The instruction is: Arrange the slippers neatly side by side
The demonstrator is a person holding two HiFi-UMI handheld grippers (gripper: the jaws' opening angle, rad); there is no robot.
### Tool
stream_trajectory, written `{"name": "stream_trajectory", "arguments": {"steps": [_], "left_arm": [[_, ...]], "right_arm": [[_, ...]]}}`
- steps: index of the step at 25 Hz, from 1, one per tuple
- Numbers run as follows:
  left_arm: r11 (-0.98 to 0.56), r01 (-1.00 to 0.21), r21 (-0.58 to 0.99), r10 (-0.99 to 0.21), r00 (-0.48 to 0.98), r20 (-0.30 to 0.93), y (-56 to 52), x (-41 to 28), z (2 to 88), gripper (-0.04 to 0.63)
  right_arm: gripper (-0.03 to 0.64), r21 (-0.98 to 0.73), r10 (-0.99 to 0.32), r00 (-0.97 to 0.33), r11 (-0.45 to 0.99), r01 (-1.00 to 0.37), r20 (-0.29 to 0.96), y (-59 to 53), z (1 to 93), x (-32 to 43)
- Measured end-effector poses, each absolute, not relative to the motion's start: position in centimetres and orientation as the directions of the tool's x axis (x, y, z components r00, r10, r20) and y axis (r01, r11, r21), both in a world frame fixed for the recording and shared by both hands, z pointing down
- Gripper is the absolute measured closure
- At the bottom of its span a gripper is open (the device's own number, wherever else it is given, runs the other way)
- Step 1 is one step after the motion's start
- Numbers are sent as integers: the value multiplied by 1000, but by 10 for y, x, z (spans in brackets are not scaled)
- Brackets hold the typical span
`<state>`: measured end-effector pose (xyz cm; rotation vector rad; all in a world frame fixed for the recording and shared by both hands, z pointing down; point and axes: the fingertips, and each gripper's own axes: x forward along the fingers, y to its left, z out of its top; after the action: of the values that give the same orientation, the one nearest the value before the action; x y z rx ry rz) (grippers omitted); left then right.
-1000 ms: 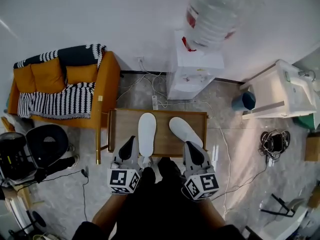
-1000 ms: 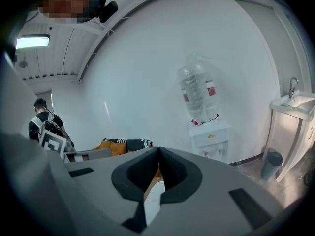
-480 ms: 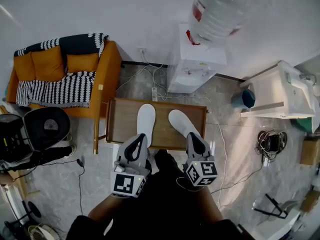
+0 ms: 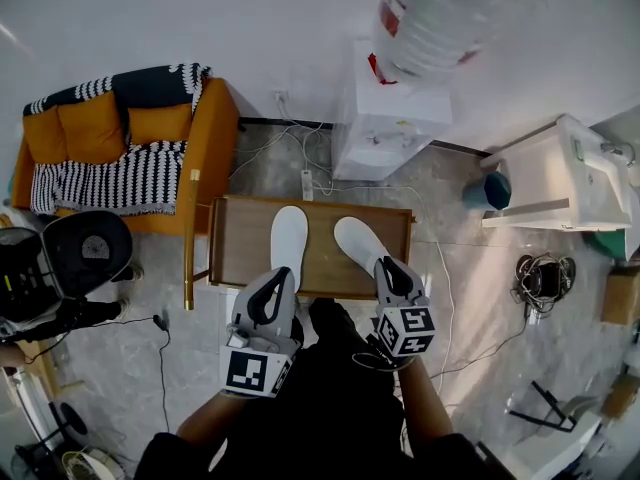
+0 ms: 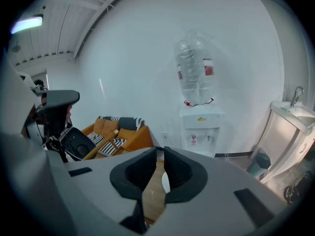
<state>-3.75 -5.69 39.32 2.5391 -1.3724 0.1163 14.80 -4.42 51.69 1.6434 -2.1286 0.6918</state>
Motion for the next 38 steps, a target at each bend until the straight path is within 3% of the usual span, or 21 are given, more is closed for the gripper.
{"name": "stream_trajectory", "arguments": {"steps": [7,14,21,29,38], "left_arm": [[-534,-826,178,-811,561,170,-64,-26,381,578],[-542,-820,184,-805,570,167,-68,-14,376,578],[-534,-826,182,-808,562,179,-72,-7,383,578],[-520,-833,186,-810,551,201,-72,-3,390,578],[-511,-840,183,-812,541,219,-73,-2,397,578]], "right_arm": [[601,-69,-711,-257,282,-957,655,-52,553,157],[584,-84,-584,-297,364,-928,755,-54,600,162],[499,-92,-443,-314,455,-886,840,-49,659,166],[486,-26,-305,-245,578,-816,920,-42,726,181],[480,29,-268,-185,636,-771,946,-43,756,184]]}}
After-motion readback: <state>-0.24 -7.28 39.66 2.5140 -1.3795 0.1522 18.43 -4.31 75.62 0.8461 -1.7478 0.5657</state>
